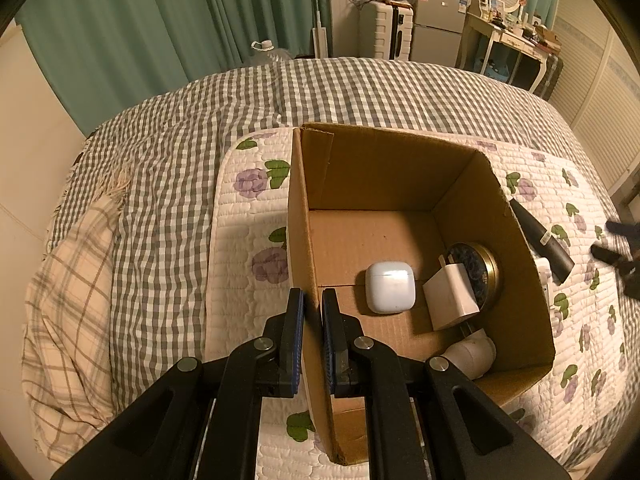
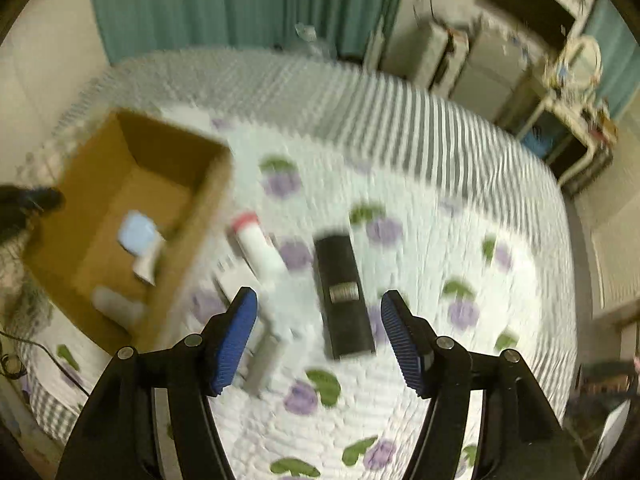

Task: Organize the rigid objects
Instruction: 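Move the right gripper to the black cylinder and grasp it, then carry the black cylinder into the box and open the right gripper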

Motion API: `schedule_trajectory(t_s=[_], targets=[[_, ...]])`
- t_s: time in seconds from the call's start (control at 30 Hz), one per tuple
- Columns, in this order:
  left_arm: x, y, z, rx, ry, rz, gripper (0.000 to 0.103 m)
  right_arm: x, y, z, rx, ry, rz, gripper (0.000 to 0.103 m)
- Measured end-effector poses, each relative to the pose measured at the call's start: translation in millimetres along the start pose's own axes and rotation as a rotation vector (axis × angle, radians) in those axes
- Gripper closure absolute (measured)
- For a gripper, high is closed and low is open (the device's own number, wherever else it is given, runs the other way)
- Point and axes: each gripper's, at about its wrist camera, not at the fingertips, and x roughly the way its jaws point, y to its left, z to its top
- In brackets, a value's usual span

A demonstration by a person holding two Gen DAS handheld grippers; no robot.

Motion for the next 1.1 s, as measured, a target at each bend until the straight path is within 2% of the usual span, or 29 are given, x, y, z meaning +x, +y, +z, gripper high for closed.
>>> schedule_trajectory(t_s=[0.1, 0.23, 0.4, 0.53, 0.63, 0.97, 1.1], targets=[[0, 0, 0, 0.001, 0.001, 0.001, 0.094, 34, -13, -16, 0.007, 0.073, -0.031, 0.039], [1, 0, 1, 0.007, 0.002, 0.006, 0.094, 67, -33, -27, 0.015, 0.122, -0.065, 0.039], [2, -1, 1, 0.008, 0.003, 0.008, 0.094, 90, -50, -21, 0.063, 0.127, 0.002, 0.040], [3, 0, 2, 0.011, 0.005, 0.006, 0.094, 104, -48, -7, 0.059, 0.121, 0.013, 0.044], [4, 0, 3, 0.009, 0.006, 0.004, 0.094, 120, -44, 1, 0.069, 0.156, 0.023, 0.053], [6, 0, 5, 0.010, 0.006, -0.003, 0.094, 151, -26, 14, 0.028, 0.209, -0.045, 0.056], [5, 0, 4, 0.008, 0.005, -0.005, 0.094, 156, -17, 15, -0.005, 0.199, -0.088, 0.058]])
